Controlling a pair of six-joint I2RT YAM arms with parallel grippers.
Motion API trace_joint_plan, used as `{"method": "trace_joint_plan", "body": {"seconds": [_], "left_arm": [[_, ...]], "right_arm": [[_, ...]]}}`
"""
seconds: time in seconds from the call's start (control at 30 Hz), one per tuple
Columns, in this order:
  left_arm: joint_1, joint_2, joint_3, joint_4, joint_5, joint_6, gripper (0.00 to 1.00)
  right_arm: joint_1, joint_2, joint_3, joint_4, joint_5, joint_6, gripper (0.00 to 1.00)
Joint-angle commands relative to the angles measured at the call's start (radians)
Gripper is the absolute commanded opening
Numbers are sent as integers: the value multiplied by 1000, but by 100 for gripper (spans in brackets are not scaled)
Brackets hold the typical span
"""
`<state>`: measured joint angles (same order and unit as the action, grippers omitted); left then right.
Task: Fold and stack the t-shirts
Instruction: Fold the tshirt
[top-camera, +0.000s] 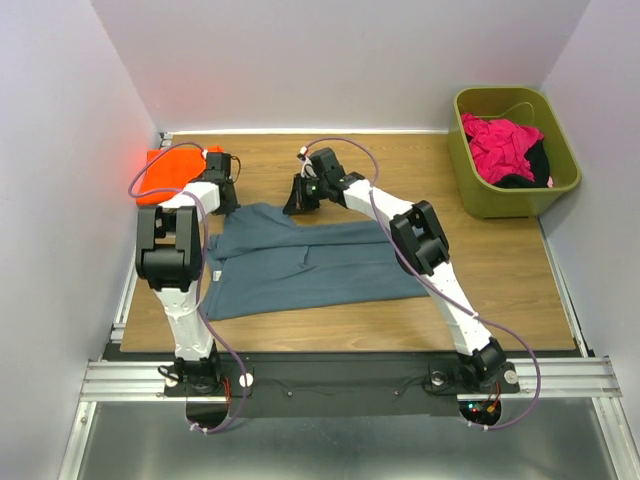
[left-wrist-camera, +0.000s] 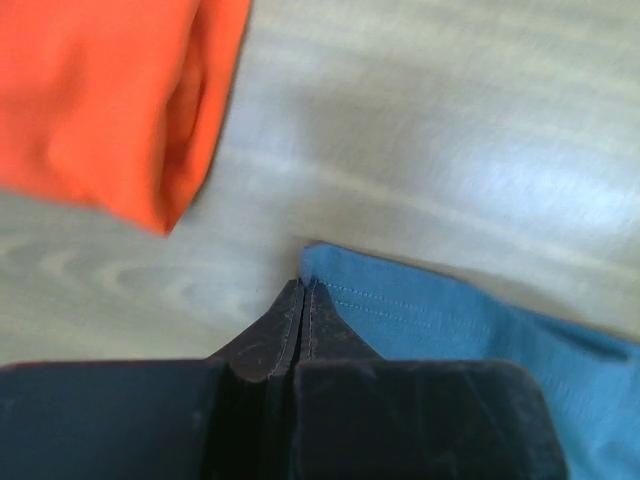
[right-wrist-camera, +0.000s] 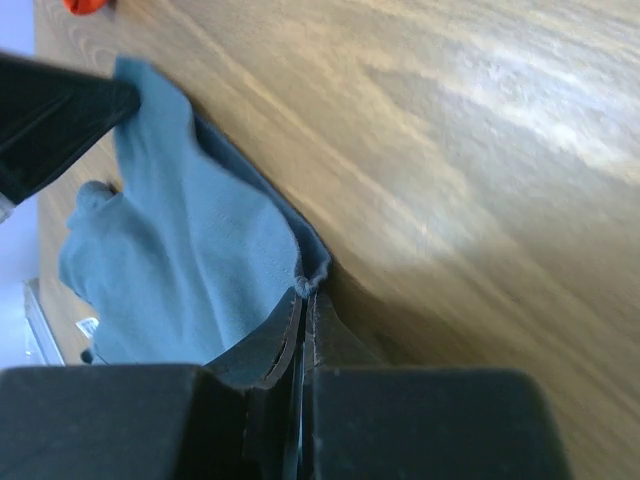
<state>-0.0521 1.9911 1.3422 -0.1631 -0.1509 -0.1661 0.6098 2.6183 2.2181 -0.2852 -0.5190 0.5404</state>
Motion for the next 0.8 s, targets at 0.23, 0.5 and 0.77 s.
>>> {"method": "trace_joint_plan", "body": {"seconds": [0.23, 0.5, 0.77], "left_arm": [[5, -354, -193, -148, 37, -104, 0], [3, -521, -316, -259, 56, -194, 0], [3, -699, -426, -355, 62, -265, 0]], "right_arm": [[13, -328, -251, 11, 7, -74, 1], [62, -472, -471, 11, -12, -73, 1], [125, -575, -647, 9, -32, -45, 1]]}}
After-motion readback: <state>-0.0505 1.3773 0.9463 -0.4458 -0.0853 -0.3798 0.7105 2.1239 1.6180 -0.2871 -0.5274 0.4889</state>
